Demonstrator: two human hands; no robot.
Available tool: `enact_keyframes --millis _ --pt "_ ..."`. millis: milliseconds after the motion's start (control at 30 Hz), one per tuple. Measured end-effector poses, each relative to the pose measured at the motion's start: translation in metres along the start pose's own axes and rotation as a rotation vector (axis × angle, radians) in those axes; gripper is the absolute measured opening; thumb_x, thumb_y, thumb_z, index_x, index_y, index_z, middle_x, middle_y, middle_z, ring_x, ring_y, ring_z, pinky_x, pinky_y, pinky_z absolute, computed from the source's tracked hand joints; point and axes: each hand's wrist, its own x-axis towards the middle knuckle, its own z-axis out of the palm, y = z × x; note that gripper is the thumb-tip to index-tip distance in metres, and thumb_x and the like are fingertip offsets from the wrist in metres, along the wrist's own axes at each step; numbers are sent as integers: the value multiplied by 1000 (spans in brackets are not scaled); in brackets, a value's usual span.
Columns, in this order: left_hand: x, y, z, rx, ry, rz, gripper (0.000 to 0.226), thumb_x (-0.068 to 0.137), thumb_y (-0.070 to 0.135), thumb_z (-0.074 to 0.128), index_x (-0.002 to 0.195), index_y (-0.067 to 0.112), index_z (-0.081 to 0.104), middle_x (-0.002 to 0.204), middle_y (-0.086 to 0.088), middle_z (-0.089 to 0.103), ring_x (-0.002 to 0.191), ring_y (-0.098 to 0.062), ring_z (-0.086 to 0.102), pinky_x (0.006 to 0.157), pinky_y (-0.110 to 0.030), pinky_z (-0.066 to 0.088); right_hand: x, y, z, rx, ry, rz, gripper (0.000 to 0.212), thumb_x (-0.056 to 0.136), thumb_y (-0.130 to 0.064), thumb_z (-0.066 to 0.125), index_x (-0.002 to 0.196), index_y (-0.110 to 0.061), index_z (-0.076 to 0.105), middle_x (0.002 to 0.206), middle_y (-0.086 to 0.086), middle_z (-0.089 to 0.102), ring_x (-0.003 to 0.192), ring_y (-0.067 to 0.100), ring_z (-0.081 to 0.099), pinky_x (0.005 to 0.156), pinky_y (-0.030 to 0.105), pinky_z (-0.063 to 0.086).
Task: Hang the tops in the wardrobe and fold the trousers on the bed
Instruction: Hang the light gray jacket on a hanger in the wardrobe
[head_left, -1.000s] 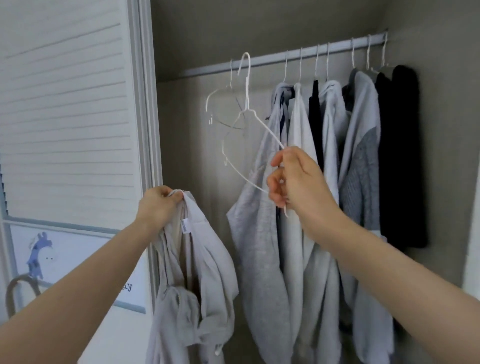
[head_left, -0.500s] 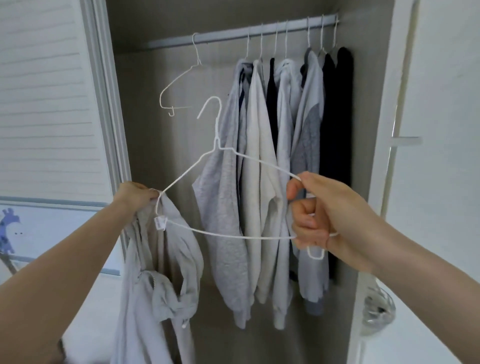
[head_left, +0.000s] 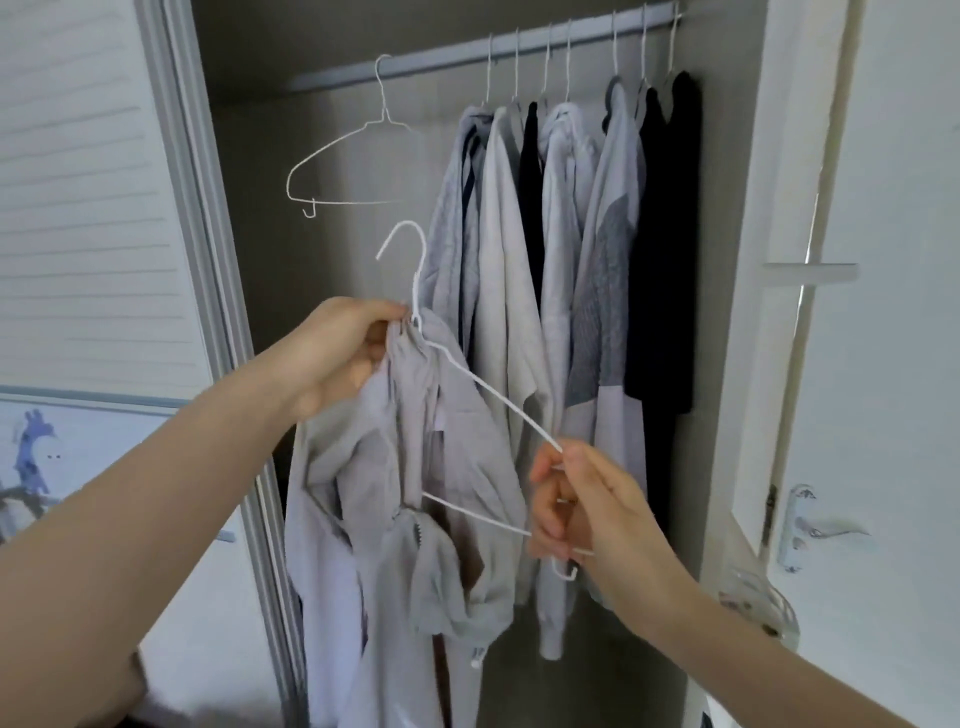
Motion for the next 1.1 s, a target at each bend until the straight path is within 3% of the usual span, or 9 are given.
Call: enact_keyframes --millis 133,200,333,500,600,667,767,933,1100 --pt "-2 13 -24 1153 83 610 36 101 42 44 119 22 68 109 4 58 102 -17 52 87 -31 38 4 1 -9 169 -16 -126 36 92 -39 40 84 -9 59 55 10 44 44 18 40 54 30 46" --pt "0 13 -34 1442 256 662 47 97 60 29 119 36 63 109 7 55 104 -20 40 84 -37 27 7 -1 -12 204 -49 -170 35 93 -36 39 84 -9 59 55 10 44 43 18 40 55 32 47" --pt "-5 12 -28 1085 124 575 44 102 49 32 87 15 56 79 1 52 79 -13 46 80 -33 33 10 -2 -13 179 -77 -191 35 95 -34 38 85 -8 58 56 14 44 46 23 42 54 35 47" --pt "-16 11 -6 752 55 625 26 103 30 44 104 8 58 89 -15 55 78 -11 48 71 -17 38 14 4 -17 225 -217 -60 36 90 -45 55 87 -9 58 74 14 55 68 26 55 63 39 51" --pt "-18 11 2 703 26 624 16 98 26 56 95 12 64 80 -5 57 71 -5 47 67 -15 37 15 5 -17 389 -350 107 46 87 -49 58 96 -4 61 98 17 60 94 33 59 79 48 54" --pt "-18 12 2 650 52 606 15 95 24 60 89 12 67 76 4 57 69 0 48 65 -12 38 17 4 -18 523 -421 265 61 91 -57 41 114 -4 63 123 20 59 120 39 52 100 61 40" --pt "-18 13 1 498 87 559 21 95 24 60 89 6 70 81 -2 59 76 -6 51 72 -19 40 21 13 -21 617 -527 436 77 89 -69 28 139 -15 49 145 18 45 138 36 36 110 66 20" --pt "-19 11 -10 384 118 506 34 96 25 60 88 -8 63 81 -15 52 79 -18 48 76 -33 36 16 37 -6 -160 -410 400 43 99 -43 38 128 -18 57 127 -1 62 120 12 55 110 33 37" --pt "-21 1 -35 500 219 482 35 95 26 61 75 -3 61 70 -15 49 70 -12 43 71 -31 34 -4 39 -14 -1488 -542 -181 20 92 -36 39 110 -28 45 100 -11 52 102 10 46 103 45 20"
